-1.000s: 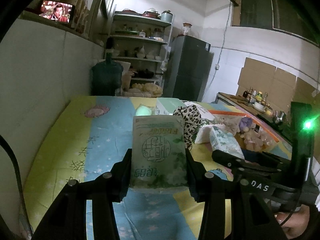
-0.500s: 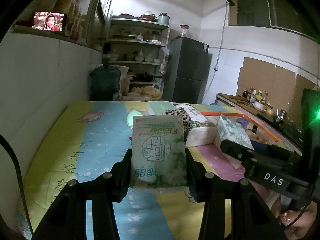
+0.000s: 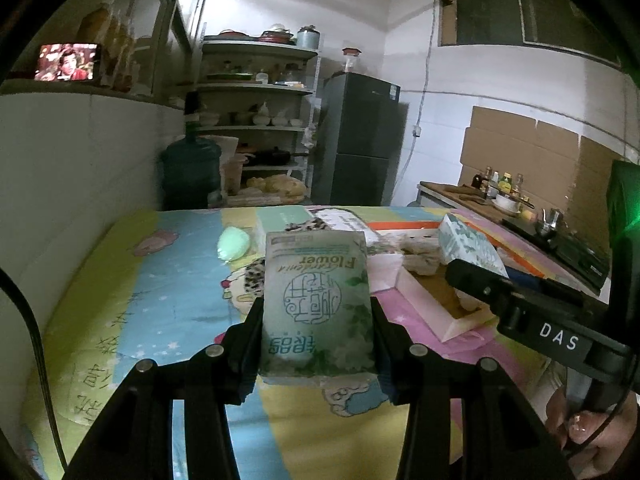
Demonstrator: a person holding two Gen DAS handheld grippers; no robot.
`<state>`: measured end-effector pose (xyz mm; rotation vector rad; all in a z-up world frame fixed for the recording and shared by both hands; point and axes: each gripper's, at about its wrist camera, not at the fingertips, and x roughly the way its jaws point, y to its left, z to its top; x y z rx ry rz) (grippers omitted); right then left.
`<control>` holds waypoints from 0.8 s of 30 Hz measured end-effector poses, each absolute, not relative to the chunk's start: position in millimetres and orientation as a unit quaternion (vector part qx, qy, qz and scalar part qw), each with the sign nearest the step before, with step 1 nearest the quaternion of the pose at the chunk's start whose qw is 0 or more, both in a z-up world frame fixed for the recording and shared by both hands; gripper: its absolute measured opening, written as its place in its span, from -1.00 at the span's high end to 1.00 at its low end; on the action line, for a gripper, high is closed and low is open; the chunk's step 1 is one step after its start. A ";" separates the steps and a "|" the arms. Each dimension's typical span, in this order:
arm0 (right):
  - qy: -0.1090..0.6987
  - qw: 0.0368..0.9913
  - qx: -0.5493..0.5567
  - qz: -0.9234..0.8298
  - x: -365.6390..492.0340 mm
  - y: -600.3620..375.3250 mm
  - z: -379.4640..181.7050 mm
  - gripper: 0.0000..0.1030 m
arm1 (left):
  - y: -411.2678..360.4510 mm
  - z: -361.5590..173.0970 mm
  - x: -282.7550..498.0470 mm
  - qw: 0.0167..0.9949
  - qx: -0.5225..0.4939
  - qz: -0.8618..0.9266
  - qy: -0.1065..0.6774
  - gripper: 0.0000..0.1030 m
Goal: Organize soft objects
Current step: 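Grasp a second Flower tissue pack with the right tool while the left tool holds its pack, then carry both Flower tissue packs over the cardboard box with both tools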
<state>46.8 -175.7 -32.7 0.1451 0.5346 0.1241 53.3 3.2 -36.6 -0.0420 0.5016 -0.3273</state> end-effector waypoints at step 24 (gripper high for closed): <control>0.231 0.969 0.091 -0.003 34.7 -245.4 -21.9 -0.17 | -75.7 -29.1 63.5 0.942 0.012 -0.224 0.249 0.08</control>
